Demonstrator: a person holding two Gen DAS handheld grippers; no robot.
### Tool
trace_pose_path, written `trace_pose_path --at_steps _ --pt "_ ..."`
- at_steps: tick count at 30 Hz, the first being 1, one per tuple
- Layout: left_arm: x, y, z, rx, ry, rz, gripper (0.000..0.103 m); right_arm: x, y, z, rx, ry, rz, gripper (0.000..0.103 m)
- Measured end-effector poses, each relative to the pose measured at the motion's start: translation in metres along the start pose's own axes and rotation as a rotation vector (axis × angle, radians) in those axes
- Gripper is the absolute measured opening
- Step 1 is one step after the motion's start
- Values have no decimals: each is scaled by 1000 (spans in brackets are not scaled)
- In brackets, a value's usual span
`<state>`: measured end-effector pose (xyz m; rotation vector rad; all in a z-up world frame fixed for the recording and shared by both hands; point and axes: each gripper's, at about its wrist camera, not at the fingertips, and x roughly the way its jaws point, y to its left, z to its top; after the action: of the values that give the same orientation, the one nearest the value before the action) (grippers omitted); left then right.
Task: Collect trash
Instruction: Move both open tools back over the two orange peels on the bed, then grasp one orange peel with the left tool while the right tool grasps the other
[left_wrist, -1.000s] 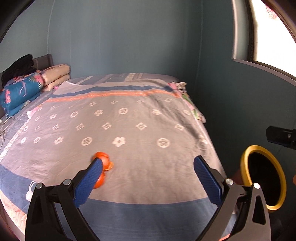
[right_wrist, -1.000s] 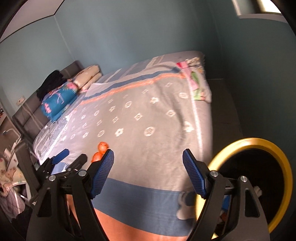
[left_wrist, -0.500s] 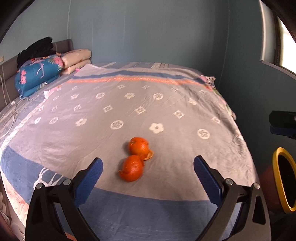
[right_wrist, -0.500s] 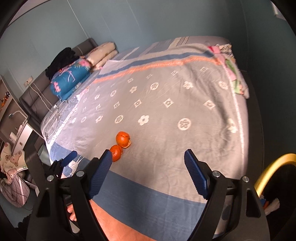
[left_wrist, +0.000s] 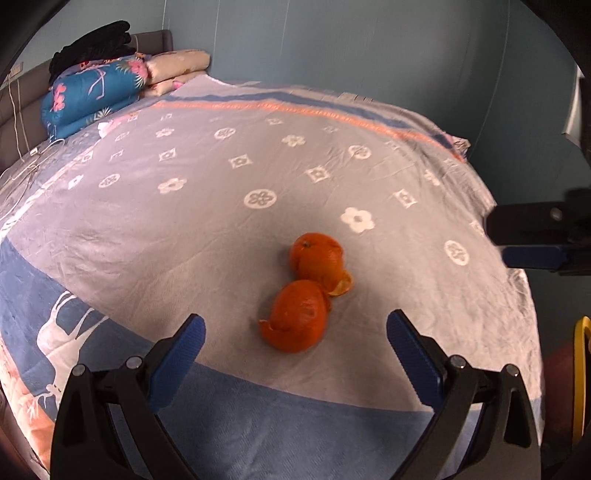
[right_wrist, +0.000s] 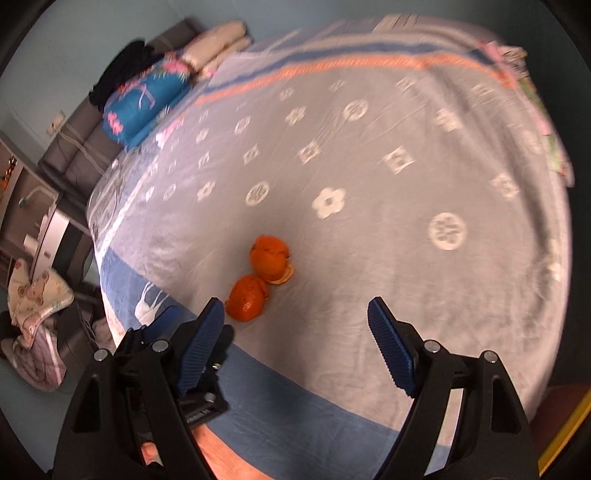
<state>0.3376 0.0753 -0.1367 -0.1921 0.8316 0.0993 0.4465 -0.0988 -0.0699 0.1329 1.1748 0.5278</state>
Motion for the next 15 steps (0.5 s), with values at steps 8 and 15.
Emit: trace_pose_path --at_steps 8,15 --pt "24 21 8 -69 44 23 95 84 17 38 25 199 64 76" --pt "42 23 14 -68 70 5 92 129 34 58 5 275 0 66"
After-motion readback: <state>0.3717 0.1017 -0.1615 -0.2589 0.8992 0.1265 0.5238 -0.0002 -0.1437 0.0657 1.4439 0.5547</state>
